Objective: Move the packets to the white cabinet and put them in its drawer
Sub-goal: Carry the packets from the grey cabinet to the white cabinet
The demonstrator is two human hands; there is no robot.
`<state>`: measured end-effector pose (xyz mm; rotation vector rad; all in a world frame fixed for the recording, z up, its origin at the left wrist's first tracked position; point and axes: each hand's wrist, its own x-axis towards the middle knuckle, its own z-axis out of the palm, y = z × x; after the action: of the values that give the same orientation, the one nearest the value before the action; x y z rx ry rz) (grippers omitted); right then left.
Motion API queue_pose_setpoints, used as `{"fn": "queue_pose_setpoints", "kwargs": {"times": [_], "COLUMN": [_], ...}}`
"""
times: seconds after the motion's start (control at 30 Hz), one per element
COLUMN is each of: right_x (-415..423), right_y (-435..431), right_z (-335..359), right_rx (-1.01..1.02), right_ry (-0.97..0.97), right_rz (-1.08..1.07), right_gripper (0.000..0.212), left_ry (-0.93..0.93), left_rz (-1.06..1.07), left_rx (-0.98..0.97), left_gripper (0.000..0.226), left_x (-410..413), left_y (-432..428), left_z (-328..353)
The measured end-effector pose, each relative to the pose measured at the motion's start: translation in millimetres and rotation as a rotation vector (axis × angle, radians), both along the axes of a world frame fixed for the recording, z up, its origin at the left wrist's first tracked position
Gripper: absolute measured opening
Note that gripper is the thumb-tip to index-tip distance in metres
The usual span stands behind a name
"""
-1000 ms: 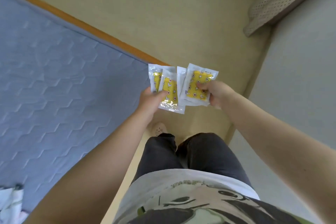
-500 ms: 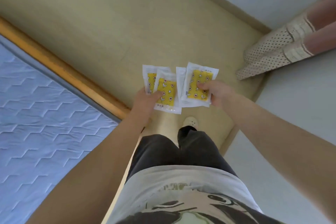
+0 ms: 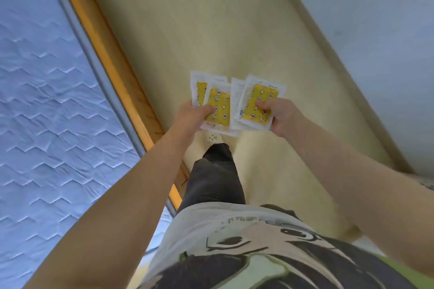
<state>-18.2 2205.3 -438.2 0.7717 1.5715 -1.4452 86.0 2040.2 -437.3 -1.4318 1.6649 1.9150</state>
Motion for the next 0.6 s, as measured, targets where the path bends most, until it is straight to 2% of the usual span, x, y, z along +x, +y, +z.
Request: {"fn": "queue_pose_setpoints", "kwargs": {"times": [0.13, 0.27, 0.43, 0.6], "right_x": [-71.1, -140.3, -240.9, -363.0], "right_y": [-103.8, -185.5, -273.6, -376.0], "right_z": [13.7, 26.2, 21.8, 20.2], "right_rx": [-0.010, -0.018, -0.049, -0.040], "right_ry": [-0.026, -0.016, 0.002, 0.065], "right_rz": [0.117, 0.236, 0.346, 0.516], "right_gripper": [0.030, 0.030, 0.025, 0.030], "left_ry": [-0.014, 0.011, -0.022, -0.060], "left_rz": [0.094, 0.227, 0.440, 0.587], "left_rx": [-0.059, -0.026, 0.036, -0.015], "left_gripper": [0.014, 0.016, 0.011, 0.011], "left_x": [-61.7, -111.0, -189.4, -297.9], "left_y": [-91.3, -158.1, -225.4, -305.2], "left_z": [18.2, 26.3, 15.5, 3.2]}}
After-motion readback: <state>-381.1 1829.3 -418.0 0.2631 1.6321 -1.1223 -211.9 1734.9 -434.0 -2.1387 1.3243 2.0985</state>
